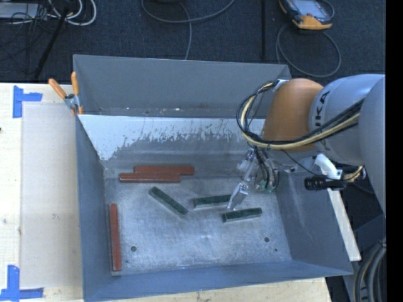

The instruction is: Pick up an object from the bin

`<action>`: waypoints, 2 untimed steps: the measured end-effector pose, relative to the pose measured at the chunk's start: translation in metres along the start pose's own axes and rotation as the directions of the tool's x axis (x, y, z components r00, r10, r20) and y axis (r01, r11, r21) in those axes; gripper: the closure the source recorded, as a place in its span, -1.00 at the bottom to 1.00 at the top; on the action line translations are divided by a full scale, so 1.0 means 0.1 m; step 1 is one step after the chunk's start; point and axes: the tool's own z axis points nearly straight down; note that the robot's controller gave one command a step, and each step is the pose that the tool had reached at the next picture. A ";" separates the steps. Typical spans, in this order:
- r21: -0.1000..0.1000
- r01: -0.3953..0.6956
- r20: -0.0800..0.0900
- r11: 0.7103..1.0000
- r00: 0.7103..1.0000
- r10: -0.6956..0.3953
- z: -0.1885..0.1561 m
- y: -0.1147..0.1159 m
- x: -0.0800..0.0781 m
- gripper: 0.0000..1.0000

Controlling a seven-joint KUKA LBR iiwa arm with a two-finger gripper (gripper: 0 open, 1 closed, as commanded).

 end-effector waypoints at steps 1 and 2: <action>0.000 0.258 0.006 0.966 0.966 -0.258 -0.13 0.13 0.06 -1.00; -0.003 -0.044 0.005 0.999 0.999 0.044 0.26 0.17 0.19 -1.00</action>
Offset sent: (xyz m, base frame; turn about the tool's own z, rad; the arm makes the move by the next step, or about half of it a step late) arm -0.0138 0.0261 -0.0350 0.0564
